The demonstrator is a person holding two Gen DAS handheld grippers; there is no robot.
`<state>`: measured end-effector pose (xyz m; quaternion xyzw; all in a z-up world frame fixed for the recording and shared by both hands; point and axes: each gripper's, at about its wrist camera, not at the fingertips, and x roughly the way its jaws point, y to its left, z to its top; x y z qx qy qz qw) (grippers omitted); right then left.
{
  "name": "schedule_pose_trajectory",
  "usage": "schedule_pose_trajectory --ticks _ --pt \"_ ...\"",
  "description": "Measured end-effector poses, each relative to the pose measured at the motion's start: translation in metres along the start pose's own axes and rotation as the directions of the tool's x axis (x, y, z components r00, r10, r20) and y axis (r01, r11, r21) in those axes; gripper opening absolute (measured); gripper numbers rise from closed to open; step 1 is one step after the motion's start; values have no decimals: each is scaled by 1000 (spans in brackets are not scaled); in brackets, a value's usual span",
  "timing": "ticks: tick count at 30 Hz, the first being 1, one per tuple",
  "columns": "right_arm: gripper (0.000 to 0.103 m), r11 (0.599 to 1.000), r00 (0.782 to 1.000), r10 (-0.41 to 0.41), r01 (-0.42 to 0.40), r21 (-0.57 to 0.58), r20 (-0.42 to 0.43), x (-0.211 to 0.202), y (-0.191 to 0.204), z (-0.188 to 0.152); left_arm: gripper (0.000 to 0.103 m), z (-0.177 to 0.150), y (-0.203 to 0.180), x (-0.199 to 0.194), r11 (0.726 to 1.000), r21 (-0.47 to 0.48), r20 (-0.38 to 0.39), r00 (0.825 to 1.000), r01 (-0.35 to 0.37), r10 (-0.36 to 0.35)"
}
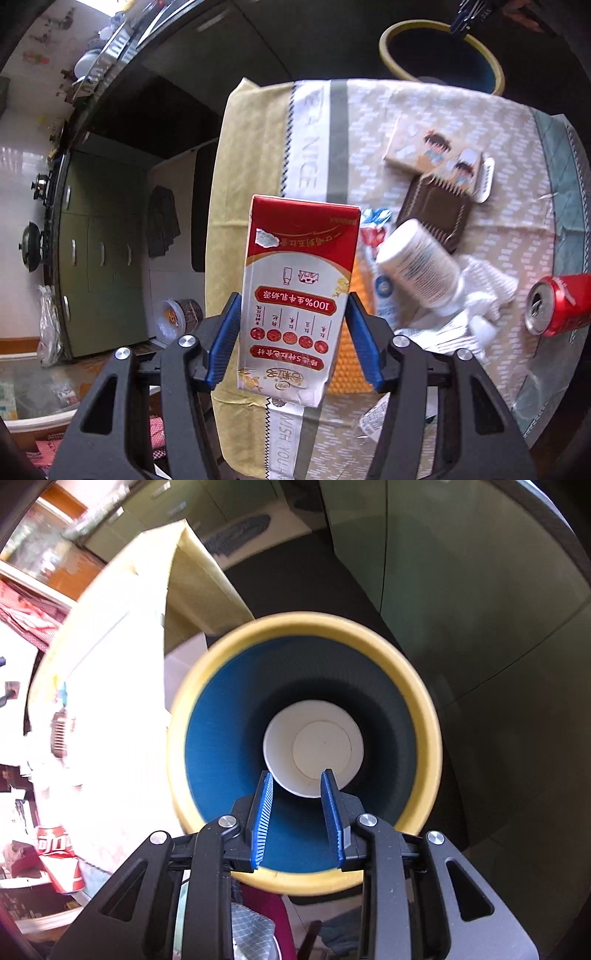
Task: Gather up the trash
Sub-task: 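Carry the milk carton over the bin and open the left gripper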
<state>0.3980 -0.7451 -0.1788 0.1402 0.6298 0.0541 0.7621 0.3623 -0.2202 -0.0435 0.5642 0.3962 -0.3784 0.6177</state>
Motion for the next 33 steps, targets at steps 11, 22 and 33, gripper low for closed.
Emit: schedule_pose_trajectory --ticks 11,22,33 --pt "28 992 968 108 -121 44 227 -106 -53 -94 55 179 -134 -43 973 223 104 991 63 -89" --pt "30 987 959 107 -135 92 264 -142 -94 -183 59 301 -196 49 956 272 43 991 112 -129" --pt "31 992 967 122 -129 12 225 -130 -57 -163 73 247 -151 2 992 62 110 987 112 -118"
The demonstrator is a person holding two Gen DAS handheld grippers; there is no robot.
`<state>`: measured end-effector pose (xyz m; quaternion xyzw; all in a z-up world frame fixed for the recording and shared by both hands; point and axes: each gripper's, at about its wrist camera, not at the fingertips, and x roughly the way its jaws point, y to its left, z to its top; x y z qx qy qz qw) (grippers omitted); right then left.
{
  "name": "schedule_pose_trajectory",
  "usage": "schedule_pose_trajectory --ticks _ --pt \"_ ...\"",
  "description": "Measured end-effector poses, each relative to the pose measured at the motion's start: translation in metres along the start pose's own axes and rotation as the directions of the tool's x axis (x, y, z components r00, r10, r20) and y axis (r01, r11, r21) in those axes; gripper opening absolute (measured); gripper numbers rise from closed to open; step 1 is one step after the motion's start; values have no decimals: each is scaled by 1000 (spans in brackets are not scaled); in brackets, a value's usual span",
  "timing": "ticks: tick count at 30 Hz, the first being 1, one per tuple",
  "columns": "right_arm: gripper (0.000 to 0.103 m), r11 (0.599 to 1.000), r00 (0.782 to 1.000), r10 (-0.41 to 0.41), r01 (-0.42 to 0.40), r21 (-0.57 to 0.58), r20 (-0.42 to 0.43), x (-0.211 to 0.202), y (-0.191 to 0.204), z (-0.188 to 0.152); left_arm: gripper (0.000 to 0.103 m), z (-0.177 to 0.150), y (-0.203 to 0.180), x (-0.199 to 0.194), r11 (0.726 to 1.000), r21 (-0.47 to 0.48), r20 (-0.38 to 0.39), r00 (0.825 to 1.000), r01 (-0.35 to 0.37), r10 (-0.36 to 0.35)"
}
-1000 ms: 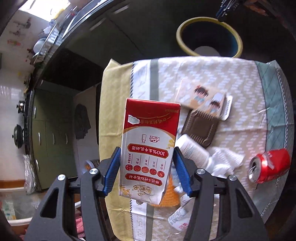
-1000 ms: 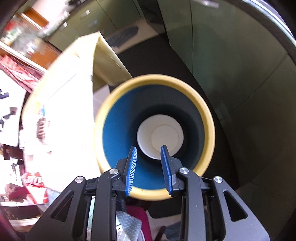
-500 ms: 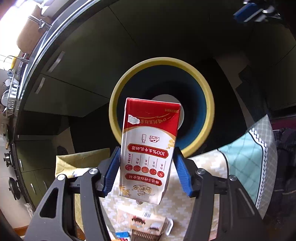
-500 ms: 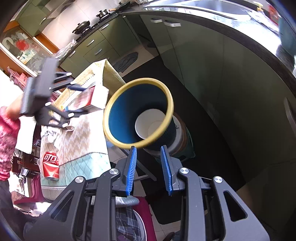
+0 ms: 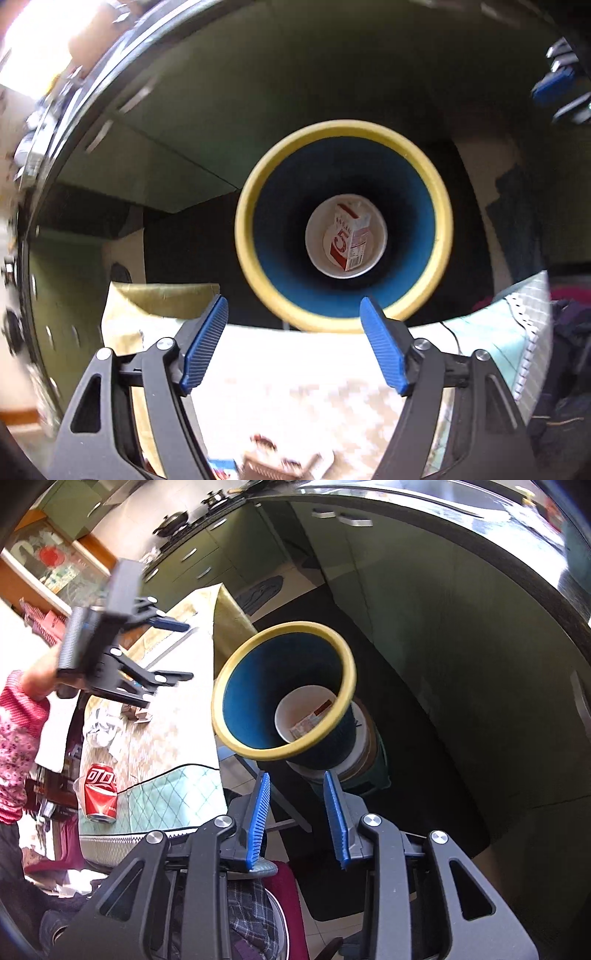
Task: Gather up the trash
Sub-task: 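Grasp the white pill bottle with the right gripper and lift it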
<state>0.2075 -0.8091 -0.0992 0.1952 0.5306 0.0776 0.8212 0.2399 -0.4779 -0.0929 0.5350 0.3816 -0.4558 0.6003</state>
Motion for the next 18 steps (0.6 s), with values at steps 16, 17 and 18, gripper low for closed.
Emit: schedule_pose_trajectory --ticks 16,17,18 --pt "36 923 969 71 -153 -353 -236 121 250 74 94 -317 24 -119 575 -817 27 999 41 -34" --pt "36 922 963 79 -168 -350 -256 132 270 79 94 -334 20 -122 546 -837 8 999 25 -34" --pt "36 921 958 84 -180 -346 -275 143 291 81 94 -350 12 -124 522 -853 -2 999 18 -36"
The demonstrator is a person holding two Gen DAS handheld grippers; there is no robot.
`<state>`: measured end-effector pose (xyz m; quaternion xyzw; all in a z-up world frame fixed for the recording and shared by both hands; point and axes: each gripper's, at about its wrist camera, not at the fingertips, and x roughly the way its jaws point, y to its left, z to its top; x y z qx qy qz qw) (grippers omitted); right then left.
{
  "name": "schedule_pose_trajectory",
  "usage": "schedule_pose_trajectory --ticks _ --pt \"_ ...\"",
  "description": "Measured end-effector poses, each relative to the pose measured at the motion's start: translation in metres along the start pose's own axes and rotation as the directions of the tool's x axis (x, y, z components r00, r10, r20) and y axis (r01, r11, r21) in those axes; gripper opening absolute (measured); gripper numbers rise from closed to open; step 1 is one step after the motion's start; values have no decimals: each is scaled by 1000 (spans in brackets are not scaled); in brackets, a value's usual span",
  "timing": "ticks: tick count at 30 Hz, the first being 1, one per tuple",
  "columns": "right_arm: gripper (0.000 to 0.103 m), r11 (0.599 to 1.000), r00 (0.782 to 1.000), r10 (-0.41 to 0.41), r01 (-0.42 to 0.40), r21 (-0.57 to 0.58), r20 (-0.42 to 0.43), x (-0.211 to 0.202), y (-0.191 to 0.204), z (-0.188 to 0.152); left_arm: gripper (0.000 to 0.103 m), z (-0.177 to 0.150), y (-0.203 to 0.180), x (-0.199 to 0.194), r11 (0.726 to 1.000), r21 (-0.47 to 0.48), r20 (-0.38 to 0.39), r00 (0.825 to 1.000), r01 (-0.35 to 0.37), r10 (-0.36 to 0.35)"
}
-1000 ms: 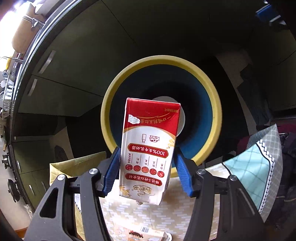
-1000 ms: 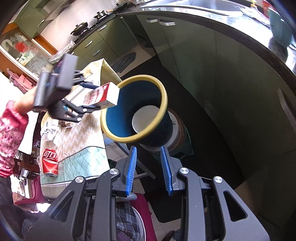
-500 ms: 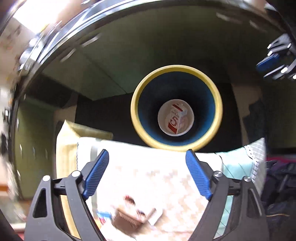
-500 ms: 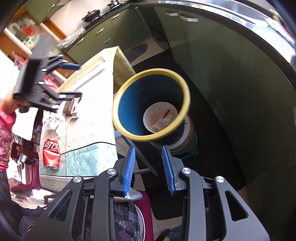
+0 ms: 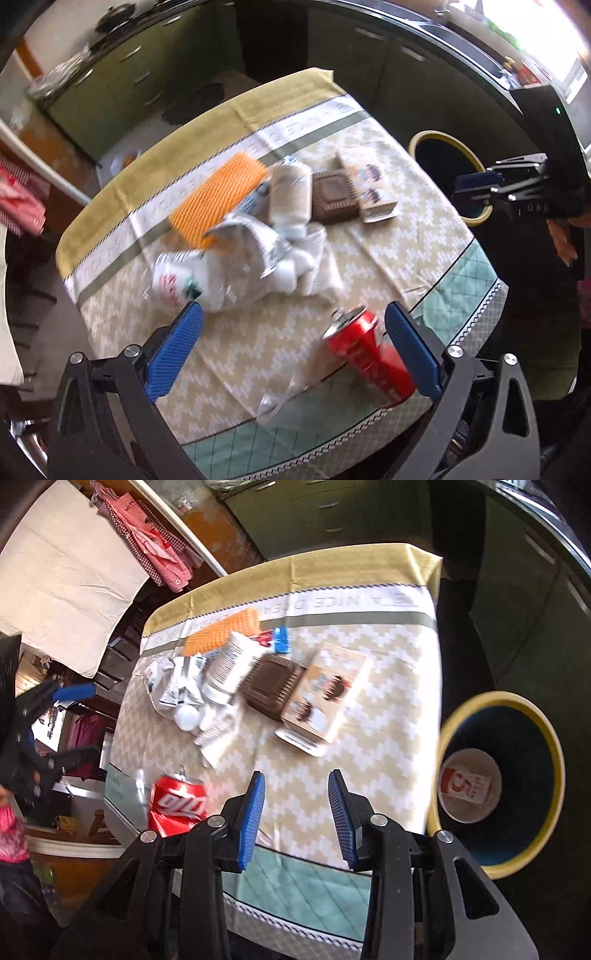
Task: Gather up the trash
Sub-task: 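Grasp the white pill bottle with the right gripper and lift it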
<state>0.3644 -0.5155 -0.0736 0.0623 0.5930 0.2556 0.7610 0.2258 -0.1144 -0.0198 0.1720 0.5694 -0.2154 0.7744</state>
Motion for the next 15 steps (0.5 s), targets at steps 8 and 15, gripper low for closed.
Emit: schedule_pose_trajectory --ticks 8,15 --pt "36 993 992 45 -32 111 -114 72 70 77 94 -66 40 -14 997 -79 -5 1000 -12 11" --pt "36 971 989 24 11 237 -143 107 67 99 94 -85 49 -14 998 -63 -2 1000 -16 16"
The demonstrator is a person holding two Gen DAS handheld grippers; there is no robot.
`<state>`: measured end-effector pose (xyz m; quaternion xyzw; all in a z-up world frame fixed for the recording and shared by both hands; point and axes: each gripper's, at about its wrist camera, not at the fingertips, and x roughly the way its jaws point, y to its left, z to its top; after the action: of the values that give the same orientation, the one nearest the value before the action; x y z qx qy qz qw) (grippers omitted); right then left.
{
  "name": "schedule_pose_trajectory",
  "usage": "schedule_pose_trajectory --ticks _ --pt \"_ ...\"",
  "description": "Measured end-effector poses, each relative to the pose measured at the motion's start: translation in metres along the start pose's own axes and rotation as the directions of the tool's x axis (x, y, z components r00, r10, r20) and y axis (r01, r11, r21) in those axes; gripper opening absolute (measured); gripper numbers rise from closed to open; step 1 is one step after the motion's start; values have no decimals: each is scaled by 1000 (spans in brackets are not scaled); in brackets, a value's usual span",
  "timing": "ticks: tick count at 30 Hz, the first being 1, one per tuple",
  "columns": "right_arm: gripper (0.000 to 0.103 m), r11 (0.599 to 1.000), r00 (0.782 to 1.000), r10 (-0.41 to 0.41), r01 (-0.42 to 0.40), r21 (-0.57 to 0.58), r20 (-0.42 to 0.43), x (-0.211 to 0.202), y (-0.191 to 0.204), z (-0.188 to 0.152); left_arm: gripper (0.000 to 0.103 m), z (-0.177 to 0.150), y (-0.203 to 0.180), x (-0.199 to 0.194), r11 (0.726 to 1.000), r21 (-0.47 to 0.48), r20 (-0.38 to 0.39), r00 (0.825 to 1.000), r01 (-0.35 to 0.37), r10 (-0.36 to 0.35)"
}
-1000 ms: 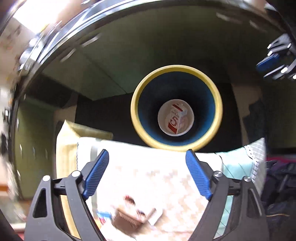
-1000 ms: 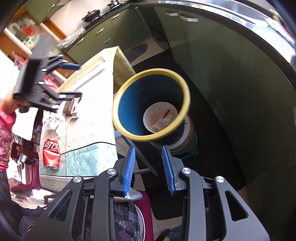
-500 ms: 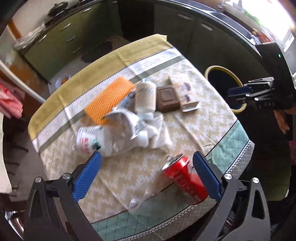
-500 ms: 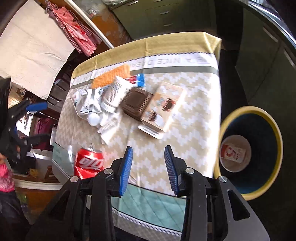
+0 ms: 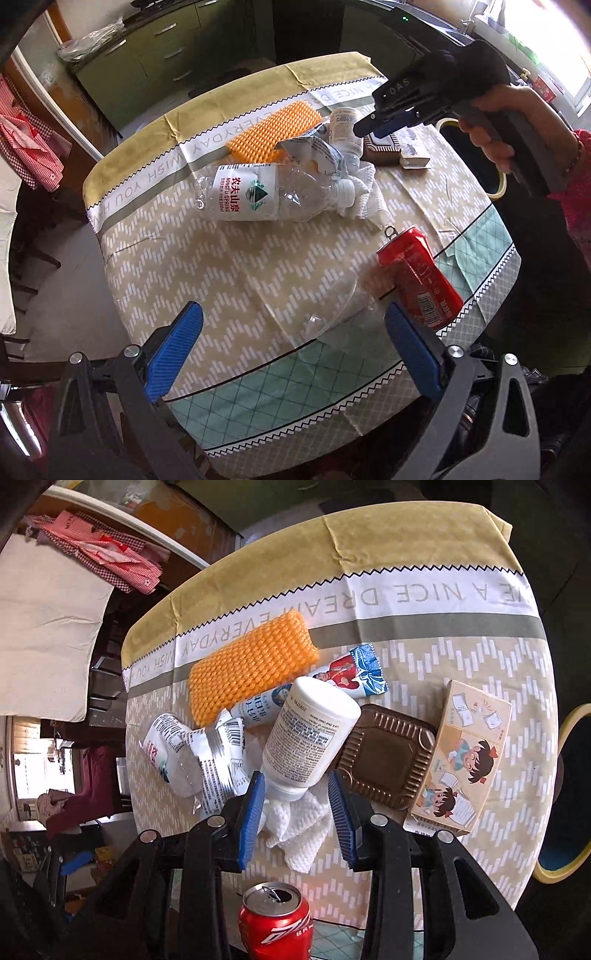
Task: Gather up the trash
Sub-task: 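Grasp the white pill bottle with the right gripper and lift it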
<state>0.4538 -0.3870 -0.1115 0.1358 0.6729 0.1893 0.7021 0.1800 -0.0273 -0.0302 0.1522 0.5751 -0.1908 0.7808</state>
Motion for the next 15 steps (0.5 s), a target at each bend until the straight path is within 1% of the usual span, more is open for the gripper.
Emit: schedule_pose_trajectory --ticks 2,5,7,9,15 --pt "40 999 1000 -12 12 35 -5 5 -4 4 94 -3 2 1 1000 0 -1 1000 4 -4" --pt "41 997 1000 0 1 76 -15 11 -9 12 94 -7 4 3 1000 -4 -4 1000 7 -7" --pt "41 996 1000 5 -3 86 -18 15 -7 16 94 -10 4 4 1000 -7 -3 1000 9 -9" --pt "43 995 1000 4 -2 95 -21 22 -4 19 94 -12 5 6 1000 -11 -7 1000 13 -14" --pt "51 995 999 -33 35 90 -24 37 7 31 94 -18 6 7 1000 -6 -13 1000 15 -15"
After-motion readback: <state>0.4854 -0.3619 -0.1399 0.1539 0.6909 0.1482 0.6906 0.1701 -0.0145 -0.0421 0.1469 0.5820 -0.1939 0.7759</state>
